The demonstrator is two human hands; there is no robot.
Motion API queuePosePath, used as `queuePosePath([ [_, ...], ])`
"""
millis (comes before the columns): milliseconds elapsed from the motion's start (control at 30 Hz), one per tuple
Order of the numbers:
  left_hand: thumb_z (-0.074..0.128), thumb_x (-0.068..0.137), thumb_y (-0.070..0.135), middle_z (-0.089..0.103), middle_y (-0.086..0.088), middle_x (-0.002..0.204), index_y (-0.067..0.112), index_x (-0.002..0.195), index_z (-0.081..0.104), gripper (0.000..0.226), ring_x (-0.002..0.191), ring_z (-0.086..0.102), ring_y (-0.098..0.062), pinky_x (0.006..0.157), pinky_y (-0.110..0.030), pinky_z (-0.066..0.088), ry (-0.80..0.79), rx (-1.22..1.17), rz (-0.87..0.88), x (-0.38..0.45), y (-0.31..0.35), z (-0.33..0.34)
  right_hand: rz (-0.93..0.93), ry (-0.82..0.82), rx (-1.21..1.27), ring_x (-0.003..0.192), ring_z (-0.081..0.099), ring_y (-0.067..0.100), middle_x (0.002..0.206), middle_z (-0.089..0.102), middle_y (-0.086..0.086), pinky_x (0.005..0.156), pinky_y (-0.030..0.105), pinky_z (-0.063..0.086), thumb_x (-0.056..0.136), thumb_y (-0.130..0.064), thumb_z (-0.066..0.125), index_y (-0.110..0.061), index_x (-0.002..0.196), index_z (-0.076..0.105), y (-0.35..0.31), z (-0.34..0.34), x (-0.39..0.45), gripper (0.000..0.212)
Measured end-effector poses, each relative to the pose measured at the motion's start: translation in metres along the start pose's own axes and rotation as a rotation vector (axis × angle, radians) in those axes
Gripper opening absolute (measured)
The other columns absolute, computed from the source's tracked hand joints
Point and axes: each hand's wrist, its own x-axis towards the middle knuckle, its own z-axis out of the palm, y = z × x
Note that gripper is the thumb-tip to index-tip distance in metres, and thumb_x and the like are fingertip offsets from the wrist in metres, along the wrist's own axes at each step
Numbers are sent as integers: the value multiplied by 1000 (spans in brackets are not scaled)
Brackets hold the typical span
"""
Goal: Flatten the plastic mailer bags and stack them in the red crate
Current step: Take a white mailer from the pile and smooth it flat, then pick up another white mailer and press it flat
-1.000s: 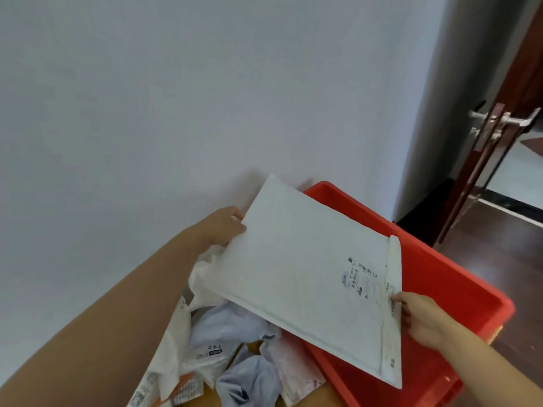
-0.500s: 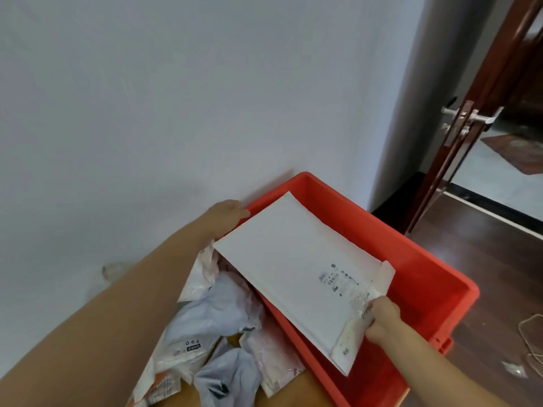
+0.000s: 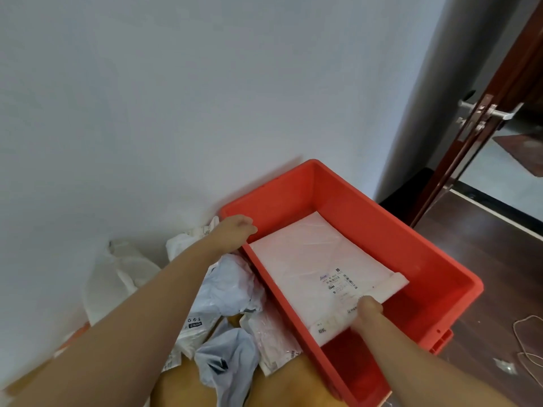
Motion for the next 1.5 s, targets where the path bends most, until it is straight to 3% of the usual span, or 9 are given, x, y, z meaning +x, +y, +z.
queuePosePath([
  [233,58,95,30,52,3,132,18,132,57,39,120,51,-18,103,-33,41,-6,20,-71,-6,-22,27,-1,-44,-135,110,63,40,125,63,20,84,45,52,93,5,40,2,129,56,5,18,16,40],
  [367,56,97,26,59,-4,130,12,134,56,39,100,60,-13,68,-14,41,-21,-6,-98,-9,-32,42,-32,-72,-190,90,61,34,121,64,22,79,41,49,93,5,41,4,127,56,1,23,14,37],
  [600,56,97,25,64,-3,119,15,124,61,29,98,59,-14,74,-22,40,16,-16,-109,-8,-35,49,15,-74,-239,68,56,28,112,64,15,57,34,44,93,1,45,2,119,57,4,21,30,29],
  [767,58,95,30,63,1,125,20,126,63,33,110,59,-16,96,-30,45,10,-34,-121,-13,-42,51,-5,-149,-382,65,50,28,79,53,14,66,39,47,96,4,39,0,103,56,-1,14,12,19],
  [900,56,96,21,65,6,113,15,118,66,24,100,60,-9,84,-21,45,60,-104,-92,-25,-45,49,-27,-174,-436,87,59,34,102,60,17,97,44,48,88,-6,47,5,110,58,-9,26,35,27],
  [1000,56,96,19,67,3,112,14,115,67,23,100,63,-11,89,-24,48,135,-187,-109,-37,-54,47,-178,-211,-509,130,49,37,144,47,15,102,45,45,85,-19,53,-3,143,43,-18,51,43,61],
  [1067,53,97,21,68,1,109,17,106,69,19,99,66,-15,94,-32,50,178,-259,-115,-47,-65,45,-381,-229,-537,129,45,38,150,35,15,95,45,43,90,-18,53,-6,146,35,-31,66,-20,60],
  [1267,47,100,14,69,-5,95,23,88,64,22,78,66,-14,73,-27,52,291,-499,-234,-89,-113,46,-1035,-592,-665,111,55,21,123,56,5,96,39,46,94,-13,52,-16,121,53,-12,110,-129,27],
  [1500,49,99,12,70,-5,89,16,93,67,19,82,67,-18,85,-33,53,352,-647,-343,-147,-187,38,-1093,-993,-1171,93,56,12,94,59,-9,81,25,39,95,-16,56,-19,104,61,80,140,-198,10],
])
